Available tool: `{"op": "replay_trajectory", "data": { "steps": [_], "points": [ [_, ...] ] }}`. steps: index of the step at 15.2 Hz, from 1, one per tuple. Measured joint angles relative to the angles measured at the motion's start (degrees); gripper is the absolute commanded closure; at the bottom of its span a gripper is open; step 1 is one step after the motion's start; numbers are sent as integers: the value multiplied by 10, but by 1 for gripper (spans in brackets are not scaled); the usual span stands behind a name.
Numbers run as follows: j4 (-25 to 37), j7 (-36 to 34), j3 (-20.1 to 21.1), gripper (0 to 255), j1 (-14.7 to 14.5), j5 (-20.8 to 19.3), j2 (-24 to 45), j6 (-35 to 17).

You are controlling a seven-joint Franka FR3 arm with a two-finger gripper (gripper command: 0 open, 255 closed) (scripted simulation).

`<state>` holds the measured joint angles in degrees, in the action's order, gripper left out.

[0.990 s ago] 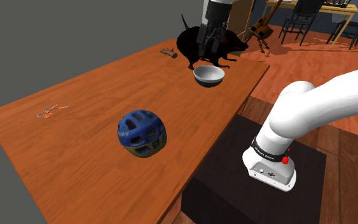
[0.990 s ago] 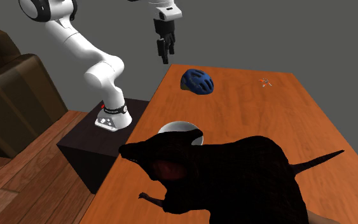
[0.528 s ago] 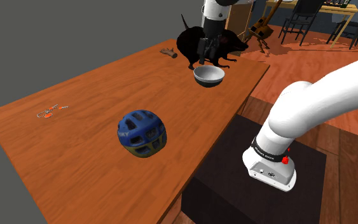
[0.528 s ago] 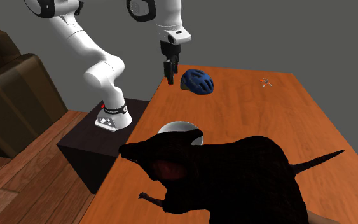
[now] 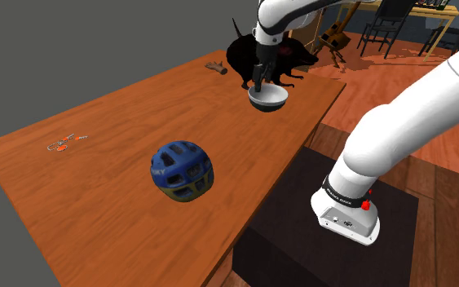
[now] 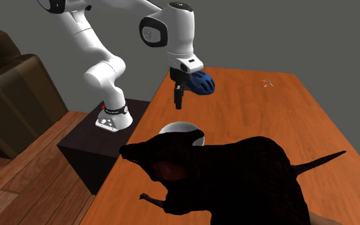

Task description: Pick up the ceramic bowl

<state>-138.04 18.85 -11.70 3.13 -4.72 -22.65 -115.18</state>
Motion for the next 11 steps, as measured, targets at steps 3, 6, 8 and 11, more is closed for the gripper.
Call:
{"op": "replay_trajectory", "data": {
  "steps": [3, 6, 8, 11],
  "points": [
    [18, 33, -17, 0, 3, -8, 61, -38],
    [11, 43, -23, 0, 5, -10, 83, -66],
    [2, 43, -24, 0, 4, -10, 91, -82],
    [-8, 45, -26, 0, 4, -9, 104, -105]
  ]
}}
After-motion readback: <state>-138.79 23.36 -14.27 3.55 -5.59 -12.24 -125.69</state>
